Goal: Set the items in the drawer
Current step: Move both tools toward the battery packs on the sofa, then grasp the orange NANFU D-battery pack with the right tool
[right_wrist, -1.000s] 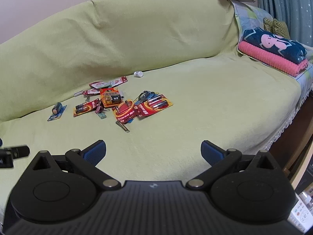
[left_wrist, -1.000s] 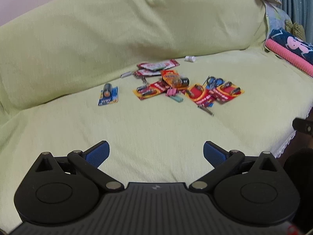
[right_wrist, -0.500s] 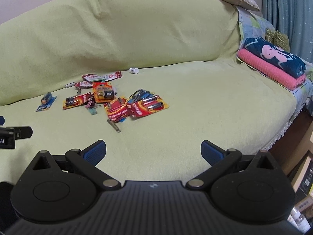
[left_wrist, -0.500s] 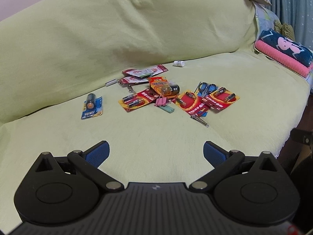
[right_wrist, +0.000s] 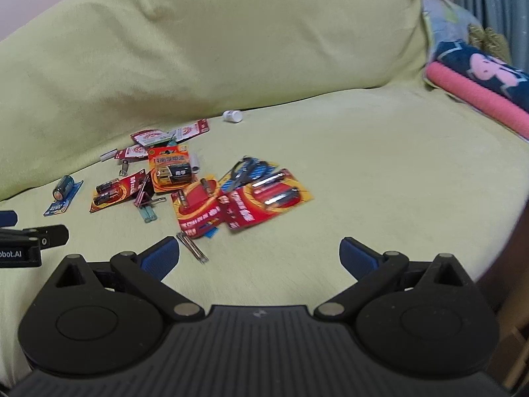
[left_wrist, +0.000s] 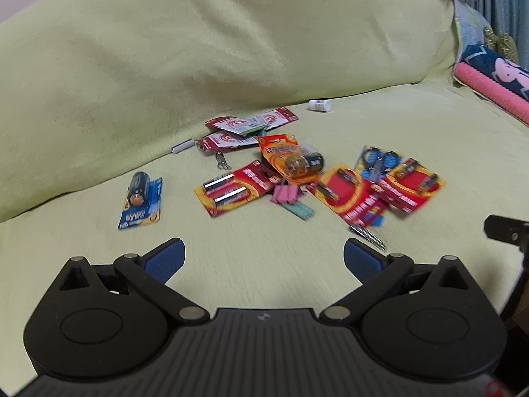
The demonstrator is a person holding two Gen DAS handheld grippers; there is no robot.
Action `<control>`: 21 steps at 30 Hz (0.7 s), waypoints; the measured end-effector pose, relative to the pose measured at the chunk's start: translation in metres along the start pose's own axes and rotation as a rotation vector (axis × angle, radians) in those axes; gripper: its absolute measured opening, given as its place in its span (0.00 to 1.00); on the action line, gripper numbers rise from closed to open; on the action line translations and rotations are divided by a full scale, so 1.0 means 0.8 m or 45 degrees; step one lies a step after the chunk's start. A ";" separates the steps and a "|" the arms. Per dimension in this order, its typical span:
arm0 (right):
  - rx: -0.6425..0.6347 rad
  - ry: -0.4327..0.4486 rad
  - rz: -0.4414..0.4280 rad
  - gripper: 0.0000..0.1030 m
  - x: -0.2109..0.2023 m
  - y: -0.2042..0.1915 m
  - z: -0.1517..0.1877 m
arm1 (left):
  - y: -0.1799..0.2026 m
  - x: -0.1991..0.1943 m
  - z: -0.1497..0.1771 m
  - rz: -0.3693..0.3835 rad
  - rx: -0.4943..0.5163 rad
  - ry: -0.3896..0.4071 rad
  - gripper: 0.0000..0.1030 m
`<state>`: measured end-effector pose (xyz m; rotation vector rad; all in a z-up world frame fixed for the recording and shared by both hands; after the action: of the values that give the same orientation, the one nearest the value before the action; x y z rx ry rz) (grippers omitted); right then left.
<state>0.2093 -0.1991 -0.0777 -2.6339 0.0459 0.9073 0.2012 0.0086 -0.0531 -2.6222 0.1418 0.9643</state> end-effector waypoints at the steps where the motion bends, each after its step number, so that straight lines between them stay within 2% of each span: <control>1: -0.002 -0.003 -0.008 0.99 0.012 -0.005 -0.002 | -0.004 0.008 -0.001 -0.010 -0.002 -0.004 0.99; 10: -0.018 0.013 -0.071 0.99 0.101 -0.050 -0.020 | -0.050 0.079 -0.012 -0.069 -0.053 -0.035 0.99; 17: -0.094 0.028 -0.190 0.99 0.163 -0.087 -0.040 | -0.084 0.137 -0.039 -0.109 -0.106 -0.021 0.99; 21: -0.120 -0.011 -0.258 0.89 0.203 -0.107 -0.049 | -0.096 0.162 -0.047 -0.126 -0.154 0.008 0.99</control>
<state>0.3738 -0.1188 -0.1193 -2.6599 -0.2671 0.8701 0.3392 0.0706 -0.0885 -2.7127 -0.0464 0.9589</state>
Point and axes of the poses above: each gripper's, at about its wrist camera, not at the fingertips, and x roughly the way its jaws point, y to its right, z to its underside, the point moved 9 cm from there along x, roughly the way its jaws point, and after that the axes turned 14 degrees about x, right-handed, at the moved point
